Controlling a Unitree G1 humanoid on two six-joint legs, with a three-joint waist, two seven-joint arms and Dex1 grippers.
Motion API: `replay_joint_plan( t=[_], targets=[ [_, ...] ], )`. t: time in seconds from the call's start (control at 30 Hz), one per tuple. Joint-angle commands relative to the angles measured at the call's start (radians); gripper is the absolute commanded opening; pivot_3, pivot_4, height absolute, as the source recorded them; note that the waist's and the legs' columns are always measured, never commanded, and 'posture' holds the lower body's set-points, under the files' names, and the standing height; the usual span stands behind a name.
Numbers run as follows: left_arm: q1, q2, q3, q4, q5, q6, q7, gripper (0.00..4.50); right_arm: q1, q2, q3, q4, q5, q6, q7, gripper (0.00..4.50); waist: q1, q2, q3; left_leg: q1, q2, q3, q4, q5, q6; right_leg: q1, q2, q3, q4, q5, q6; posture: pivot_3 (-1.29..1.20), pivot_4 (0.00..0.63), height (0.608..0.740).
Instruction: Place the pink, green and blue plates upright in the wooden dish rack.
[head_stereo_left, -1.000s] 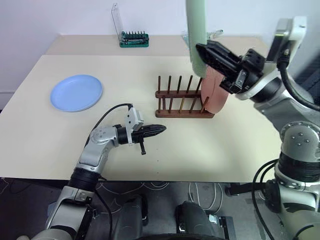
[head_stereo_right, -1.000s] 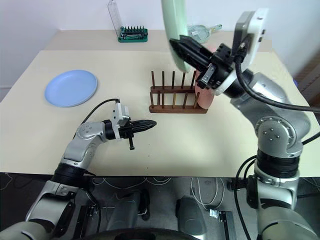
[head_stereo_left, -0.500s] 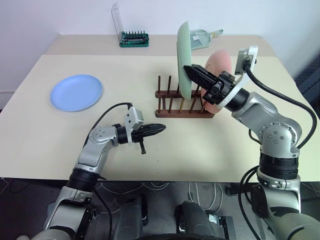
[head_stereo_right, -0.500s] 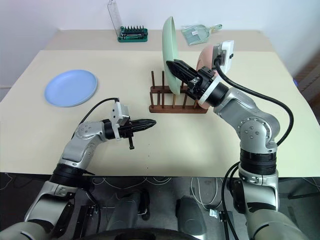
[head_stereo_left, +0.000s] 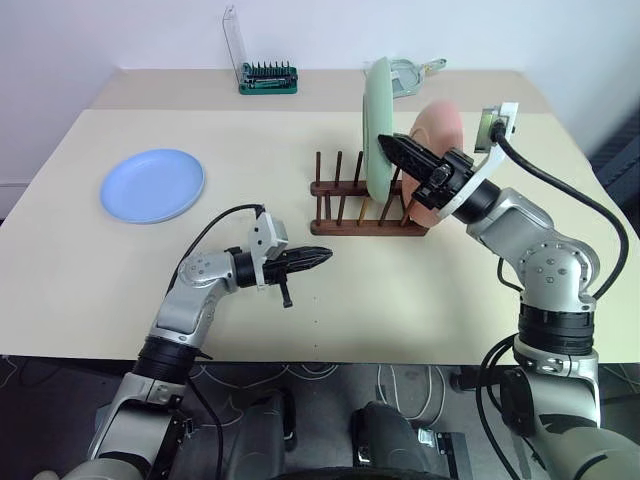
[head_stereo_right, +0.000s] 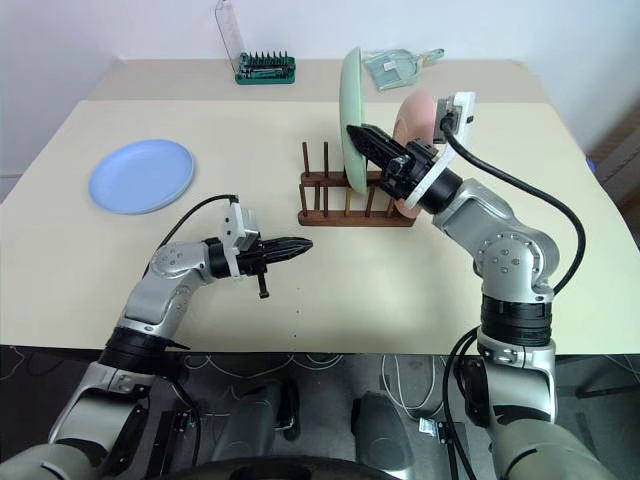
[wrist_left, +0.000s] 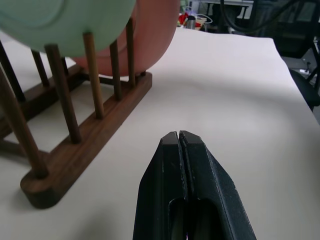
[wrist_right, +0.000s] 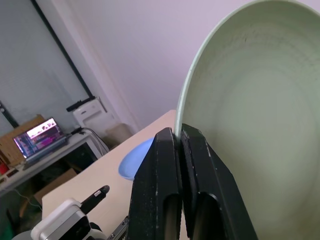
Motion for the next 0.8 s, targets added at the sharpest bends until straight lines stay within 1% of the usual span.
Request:
replay_joint_plan(
  t=[0.03, 0.33, 0.43, 0.57, 0.6, 0.67, 0.8],
  targets=[
    [-0.012, 0.000, 0.004, -0.046, -0.011, 0.010, 0.006, 0.00, -0.007, 0.009, -0.041, 0.002, 0.039, 0.014, -0.015, 0.04, 0.000, 0.000, 0.000, 0.000, 0.000, 0.000, 0.000, 0.000, 0.000, 0.000, 0.000, 0.000, 0.000, 0.000, 0.000, 0.00, 0.150, 0.732],
    [-0.008, -0.002, 0.010, 0.017, 0.000, -0.037, -0.011, 0.00, 0.004, 0.016, -0.046, 0.001, 0.042, 0.037, -0.028, 0.04, 0.000, 0.000, 0.000, 0.000, 0.000, 0.000, 0.000, 0.000, 0.000, 0.000, 0.000, 0.000, 0.000, 0.000, 0.000, 0.00, 0.150, 0.732],
    [-0.007, -0.004, 0.010, 0.040, 0.003, -0.059, -0.018, 0.00, 0.005, 0.018, -0.046, -0.002, 0.040, 0.038, -0.027, 0.94, 0.000, 0.000, 0.000, 0.000, 0.000, 0.000, 0.000, 0.000, 0.000, 0.000, 0.000, 0.000, 0.000, 0.000, 0.000, 0.00, 0.150, 0.732],
    [-0.008, -0.002, 0.010, 0.046, 0.002, -0.067, -0.019, 0.00, 0.003, 0.019, -0.046, -0.006, 0.035, 0.036, -0.030, 2.88, 0.000, 0.000, 0.000, -0.002, 0.000, 0.000, 0.000, 0.000, 0.000, -0.002, 0.000, 0.000, 0.000, 0.000, 0.000, 0.00, 0.150, 0.732],
    [-0.007, -0.002, 0.010, 0.044, 0.002, -0.066, -0.019, 0.00, 0.003, 0.019, -0.045, -0.007, 0.030, 0.034, -0.031, 3.45, 0.000, 0.000, 0.000, -0.002, 0.000, 0.000, 0.000, 0.000, 0.000, -0.002, 0.000, 0.000, 0.000, 0.000, 0.000, 0.00, 0.150, 0.732],
    [-0.007, -0.002, 0.009, 0.041, 0.001, -0.064, -0.018, 0.00, 0.002, 0.018, -0.043, -0.009, 0.018, 0.025, -0.035, 4.43, 0.000, 0.000, 0.000, -0.002, 0.000, 0.000, 0.000, 0.000, 0.000, -0.002, 0.000, 0.000, 0.000, 0.000, 0.000, 0.00, 0.150, 0.732],
    [-0.005, -0.001, 0.008, 0.028, -0.002, -0.054, -0.016, 0.00, -0.003, 0.012, -0.035, -0.020, -0.007, 0.011, -0.031, 4.43, 0.000, 0.000, 0.000, -0.003, 0.000, 0.000, 0.000, 0.000, 0.000, -0.003, 0.000, 0.000, 0.000, 0.000, 0.000, 0.00, 0.150, 0.732]
  ],
)
